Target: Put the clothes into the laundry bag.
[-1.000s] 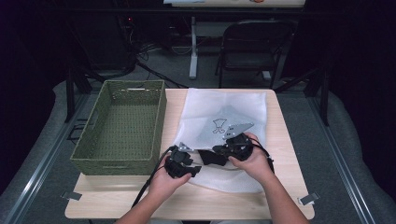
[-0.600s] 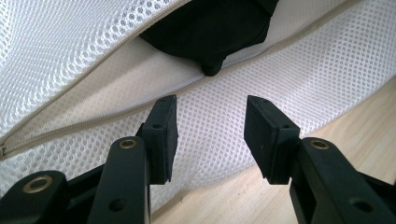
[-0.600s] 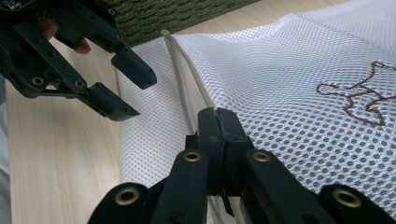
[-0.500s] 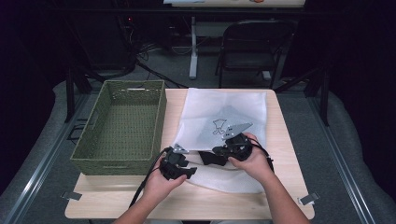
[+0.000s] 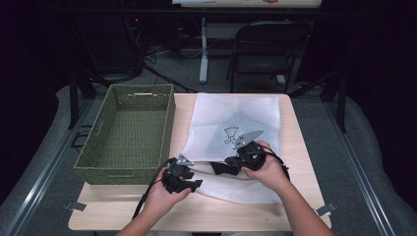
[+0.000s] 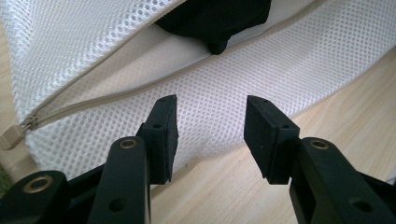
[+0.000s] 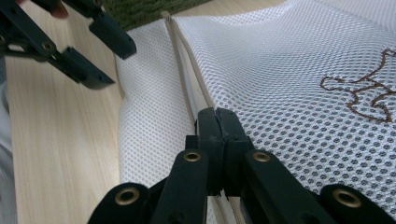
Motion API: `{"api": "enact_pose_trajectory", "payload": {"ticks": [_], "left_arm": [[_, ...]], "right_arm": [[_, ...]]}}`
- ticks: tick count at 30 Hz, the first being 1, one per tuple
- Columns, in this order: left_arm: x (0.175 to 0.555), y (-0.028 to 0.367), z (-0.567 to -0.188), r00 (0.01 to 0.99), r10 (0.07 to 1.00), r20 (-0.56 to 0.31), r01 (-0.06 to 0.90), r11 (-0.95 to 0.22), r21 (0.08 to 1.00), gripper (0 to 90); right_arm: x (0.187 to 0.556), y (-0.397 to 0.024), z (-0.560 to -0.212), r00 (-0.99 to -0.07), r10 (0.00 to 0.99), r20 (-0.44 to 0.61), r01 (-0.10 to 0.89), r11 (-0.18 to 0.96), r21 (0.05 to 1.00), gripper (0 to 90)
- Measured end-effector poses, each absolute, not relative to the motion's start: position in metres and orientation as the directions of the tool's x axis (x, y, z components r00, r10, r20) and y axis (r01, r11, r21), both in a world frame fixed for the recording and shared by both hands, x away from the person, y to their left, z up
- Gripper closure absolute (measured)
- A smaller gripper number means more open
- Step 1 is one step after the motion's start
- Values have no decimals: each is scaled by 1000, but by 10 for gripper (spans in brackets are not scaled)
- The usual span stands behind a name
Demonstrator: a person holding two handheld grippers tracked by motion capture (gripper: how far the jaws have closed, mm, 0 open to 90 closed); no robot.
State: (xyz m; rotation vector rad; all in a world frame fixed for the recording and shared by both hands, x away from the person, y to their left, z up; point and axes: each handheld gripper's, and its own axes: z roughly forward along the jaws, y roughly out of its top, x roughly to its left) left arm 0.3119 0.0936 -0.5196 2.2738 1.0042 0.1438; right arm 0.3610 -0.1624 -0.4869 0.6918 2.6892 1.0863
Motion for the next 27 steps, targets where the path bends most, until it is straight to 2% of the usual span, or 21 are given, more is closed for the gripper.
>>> {"api": "enact_pose_trajectory", "payload": {"ticks": [16,27], "left_arm": [[301,106,-520,697,702,-148,624,-493,606,550],[293,116,-523,693,708,-135,622,-493,609,550]], "right_arm": [[352,-161,-486,-903,430,-23,334,733,593,899],[344,-163,-488,-913,408,-21,323,751,576,899]]}}
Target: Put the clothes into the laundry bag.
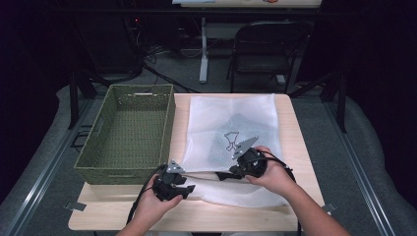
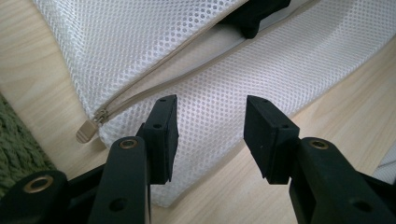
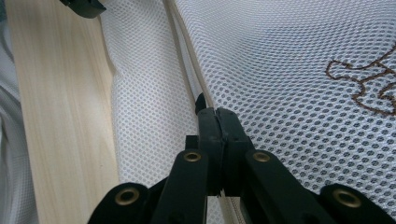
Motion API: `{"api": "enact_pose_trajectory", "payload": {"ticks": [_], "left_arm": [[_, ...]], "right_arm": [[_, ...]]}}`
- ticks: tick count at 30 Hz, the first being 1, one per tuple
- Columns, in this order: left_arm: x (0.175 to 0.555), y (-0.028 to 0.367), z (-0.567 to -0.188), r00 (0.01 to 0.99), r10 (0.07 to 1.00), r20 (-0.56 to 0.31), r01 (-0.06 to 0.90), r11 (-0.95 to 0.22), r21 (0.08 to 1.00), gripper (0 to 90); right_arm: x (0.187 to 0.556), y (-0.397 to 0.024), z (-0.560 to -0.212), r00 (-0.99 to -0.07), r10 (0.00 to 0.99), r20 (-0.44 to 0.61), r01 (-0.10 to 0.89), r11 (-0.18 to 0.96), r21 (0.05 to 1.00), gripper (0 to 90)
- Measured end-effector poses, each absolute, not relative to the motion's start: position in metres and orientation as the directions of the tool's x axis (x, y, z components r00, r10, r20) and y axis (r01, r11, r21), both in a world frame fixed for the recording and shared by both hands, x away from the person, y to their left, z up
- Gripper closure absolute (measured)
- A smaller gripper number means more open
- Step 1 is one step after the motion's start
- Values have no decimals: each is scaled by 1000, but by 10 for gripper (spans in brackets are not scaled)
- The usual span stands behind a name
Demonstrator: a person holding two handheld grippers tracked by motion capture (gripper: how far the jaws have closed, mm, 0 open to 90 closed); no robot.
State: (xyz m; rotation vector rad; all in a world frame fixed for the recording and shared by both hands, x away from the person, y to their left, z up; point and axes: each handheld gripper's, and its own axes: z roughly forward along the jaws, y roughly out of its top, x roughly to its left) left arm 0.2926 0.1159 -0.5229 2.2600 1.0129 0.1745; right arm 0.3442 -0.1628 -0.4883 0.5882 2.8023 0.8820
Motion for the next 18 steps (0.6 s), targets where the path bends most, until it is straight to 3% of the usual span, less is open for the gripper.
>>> {"api": "enact_pose_trajectory", "payload": {"ticks": [18], "left_arm": [[276,131,-528,689,709,-151,630,-482,609,545]], "right_arm": [[318,-166,-493,-930,368,-4,300,762,574,899]]}}
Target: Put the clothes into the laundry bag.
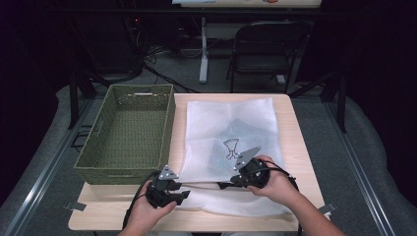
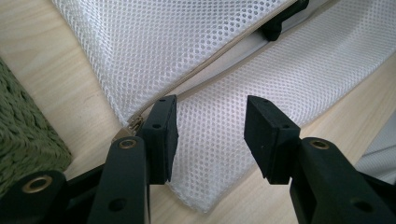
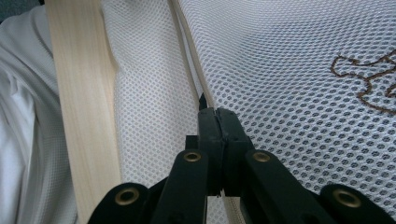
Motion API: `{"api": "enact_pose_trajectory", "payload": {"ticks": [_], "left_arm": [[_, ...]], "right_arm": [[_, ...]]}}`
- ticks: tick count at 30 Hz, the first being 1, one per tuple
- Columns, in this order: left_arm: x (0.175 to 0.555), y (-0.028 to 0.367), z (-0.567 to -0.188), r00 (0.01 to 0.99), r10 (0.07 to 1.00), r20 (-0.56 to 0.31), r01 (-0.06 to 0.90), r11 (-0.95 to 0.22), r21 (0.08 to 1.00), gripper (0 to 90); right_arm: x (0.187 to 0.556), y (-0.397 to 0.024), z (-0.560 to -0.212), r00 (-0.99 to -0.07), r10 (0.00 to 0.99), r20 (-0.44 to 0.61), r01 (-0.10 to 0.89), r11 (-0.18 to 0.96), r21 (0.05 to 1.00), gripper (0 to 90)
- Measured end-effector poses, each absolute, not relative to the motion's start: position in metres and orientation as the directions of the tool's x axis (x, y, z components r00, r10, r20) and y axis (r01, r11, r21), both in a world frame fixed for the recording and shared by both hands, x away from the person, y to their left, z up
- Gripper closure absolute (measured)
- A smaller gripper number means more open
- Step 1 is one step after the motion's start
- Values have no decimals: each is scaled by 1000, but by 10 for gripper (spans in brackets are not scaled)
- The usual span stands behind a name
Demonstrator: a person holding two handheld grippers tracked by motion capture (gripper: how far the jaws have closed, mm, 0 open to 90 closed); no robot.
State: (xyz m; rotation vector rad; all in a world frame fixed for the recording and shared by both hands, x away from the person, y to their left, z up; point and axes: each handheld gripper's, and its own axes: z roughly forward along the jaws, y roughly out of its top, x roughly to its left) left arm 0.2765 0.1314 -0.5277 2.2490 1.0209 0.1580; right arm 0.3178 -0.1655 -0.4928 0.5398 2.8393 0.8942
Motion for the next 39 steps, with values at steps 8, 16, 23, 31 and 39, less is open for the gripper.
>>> {"api": "enact_pose_trajectory", "payload": {"ticks": [8,16,23,31,39], "left_arm": [[270,136,-531,684,711,-163,637,-473,608,527],[265,139,-534,679,717,-160,645,-479,595,513],[261,149,-539,660,735,-156,659,-467,589,497],[261,160,-553,638,756,-146,686,-472,554,477],[263,160,-558,632,760,-154,694,-465,550,446]], "right_arm": [[308,-168,-494,-934,356,10,295,757,583,899],[301,-171,-497,-929,371,15,306,742,597,898],[300,-170,-505,-920,391,1,316,743,590,897],[300,-173,-514,-911,412,2,332,730,597,894],[301,-173,-523,-904,427,2,345,726,595,873]]}}
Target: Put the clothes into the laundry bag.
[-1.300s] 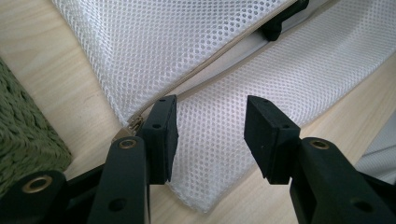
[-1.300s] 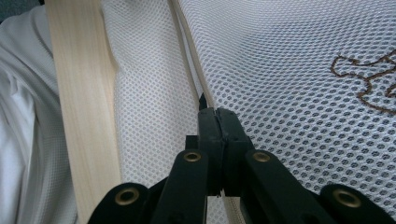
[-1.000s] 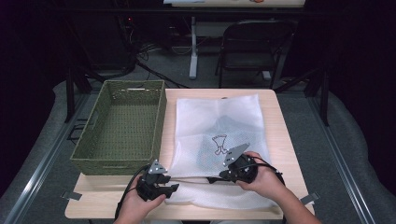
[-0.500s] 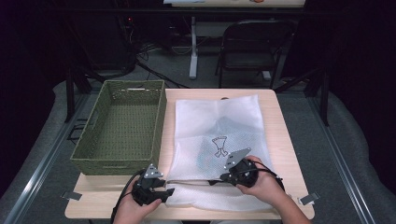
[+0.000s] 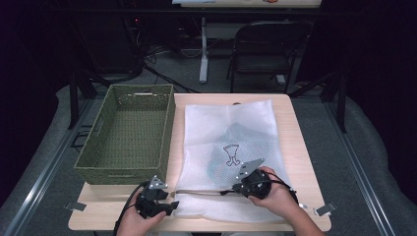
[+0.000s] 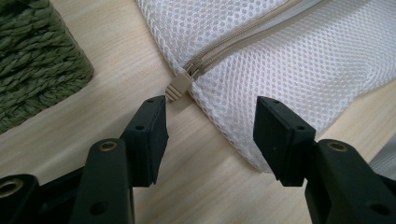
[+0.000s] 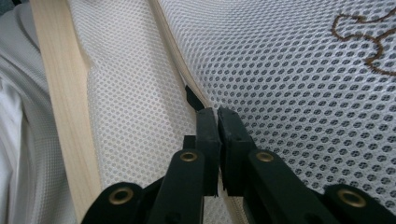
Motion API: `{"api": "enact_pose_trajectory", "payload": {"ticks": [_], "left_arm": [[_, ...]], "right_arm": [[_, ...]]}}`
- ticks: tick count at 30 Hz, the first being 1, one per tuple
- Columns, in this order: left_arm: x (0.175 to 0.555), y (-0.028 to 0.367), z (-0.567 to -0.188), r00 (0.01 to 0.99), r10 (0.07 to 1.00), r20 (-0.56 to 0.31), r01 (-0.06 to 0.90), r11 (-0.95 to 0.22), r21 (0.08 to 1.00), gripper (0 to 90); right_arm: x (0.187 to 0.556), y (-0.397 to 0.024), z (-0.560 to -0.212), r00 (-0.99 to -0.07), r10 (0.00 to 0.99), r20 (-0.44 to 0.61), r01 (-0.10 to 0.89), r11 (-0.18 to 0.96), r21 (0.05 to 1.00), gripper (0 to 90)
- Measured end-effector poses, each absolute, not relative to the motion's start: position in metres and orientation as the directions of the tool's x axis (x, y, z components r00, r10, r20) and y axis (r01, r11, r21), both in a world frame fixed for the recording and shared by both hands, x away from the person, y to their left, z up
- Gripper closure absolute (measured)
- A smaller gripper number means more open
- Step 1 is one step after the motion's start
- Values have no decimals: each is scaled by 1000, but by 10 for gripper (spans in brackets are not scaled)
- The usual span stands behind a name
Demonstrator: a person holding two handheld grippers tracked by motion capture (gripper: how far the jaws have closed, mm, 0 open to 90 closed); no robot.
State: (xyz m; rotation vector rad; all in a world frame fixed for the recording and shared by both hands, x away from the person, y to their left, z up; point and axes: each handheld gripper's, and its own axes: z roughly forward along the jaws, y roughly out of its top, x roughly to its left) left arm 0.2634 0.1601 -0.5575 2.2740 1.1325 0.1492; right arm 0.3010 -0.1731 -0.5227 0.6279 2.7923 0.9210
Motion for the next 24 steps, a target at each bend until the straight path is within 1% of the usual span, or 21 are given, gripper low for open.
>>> {"api": "enact_pose_trajectory", "payload": {"ticks": [6,9,13,17,24], "left_arm": [[268,158,-560,636,755,-158,689,-464,556,437],[271,158,-562,627,760,-174,699,-449,556,436],[274,158,-563,623,762,-176,703,-447,553,430],[273,157,-564,630,755,-181,705,-458,542,430],[268,152,-564,631,756,-175,707,-468,531,467]], "right_arm": [[301,-173,-529,-900,437,13,363,730,579,861],[302,-173,-529,-903,429,9,352,730,585,841],[300,-173,-527,-900,436,23,363,718,594,779],[298,-173,-522,-904,428,22,349,706,616,706],[293,-166,-518,-907,422,2,323,692,645,625]]}}
